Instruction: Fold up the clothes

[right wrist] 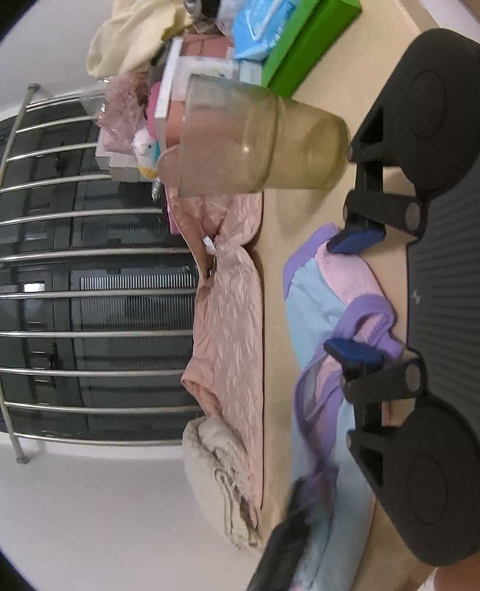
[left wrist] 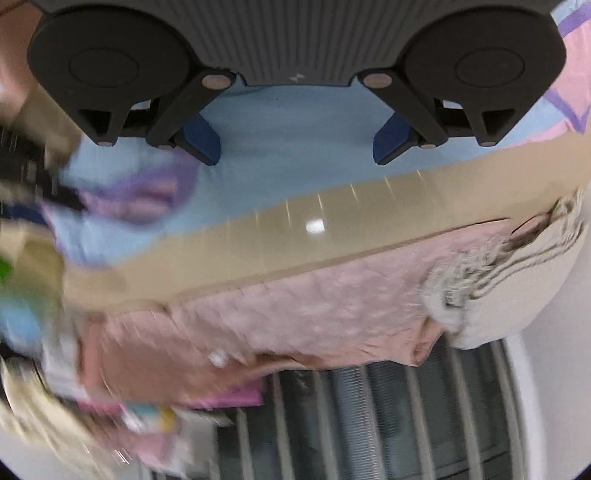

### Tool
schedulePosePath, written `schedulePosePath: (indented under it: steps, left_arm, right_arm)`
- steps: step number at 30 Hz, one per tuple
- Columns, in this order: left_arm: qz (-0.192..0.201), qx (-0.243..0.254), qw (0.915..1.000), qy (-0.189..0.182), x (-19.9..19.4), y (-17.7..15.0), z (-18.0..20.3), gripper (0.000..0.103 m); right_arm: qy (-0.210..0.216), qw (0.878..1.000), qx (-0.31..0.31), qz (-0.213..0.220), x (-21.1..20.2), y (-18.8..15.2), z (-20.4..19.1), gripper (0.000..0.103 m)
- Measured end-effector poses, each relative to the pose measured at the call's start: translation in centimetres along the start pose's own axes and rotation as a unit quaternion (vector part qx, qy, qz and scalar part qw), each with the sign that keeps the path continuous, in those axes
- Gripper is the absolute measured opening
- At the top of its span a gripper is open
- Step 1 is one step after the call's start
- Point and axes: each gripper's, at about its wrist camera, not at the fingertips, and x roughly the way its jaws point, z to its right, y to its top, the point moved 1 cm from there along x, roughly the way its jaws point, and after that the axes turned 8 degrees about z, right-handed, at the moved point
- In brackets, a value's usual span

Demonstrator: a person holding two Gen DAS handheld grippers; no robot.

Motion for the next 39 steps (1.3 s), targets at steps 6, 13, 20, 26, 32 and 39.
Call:
schedulePosePath:
  steps: [6,13,20,26,32,39]
  left_arm:
    - [0.029,-0.008,0.9991,0.028,-2.0,-1.0,-1.9,0.094]
    - [0.076,-0.134,0.9819,0.110,-7.8,-3.2,-8.3,0.096]
    - [0.062,-0.311,0.9311,0.180,-12.3,-6.1,-17.2,0.098]
    - [0.050,-0.325,0.9196,0.215,-13.8,-8.1,-18.9,0.098]
    - [0.037,-0.326,0.9158,0.232,-13.4,-9.4,-19.2,0.098]
    - [0.011,-0.312,0.9130,0.262,-12.3,-10.2,-19.5,0.098]
  right_arm:
    - [0.010,1.000,-0.018,0.001,0.2,0.3,-1.6,0.008]
    - [0.072,0.996,-0.003,0.044,-1.0,4.1,-4.3,0.006]
    - [0.260,0.966,0.007,-0.002,1.4,6.1,-16.0,0.006]
    - [0.286,0.955,-0.050,-0.058,4.0,3.7,-23.7,0.026]
    - [0.318,0.946,-0.058,0.030,-0.9,5.9,-20.2,0.041]
    - [0.263,0.958,-0.093,-0.069,4.8,3.1,-18.2,0.031]
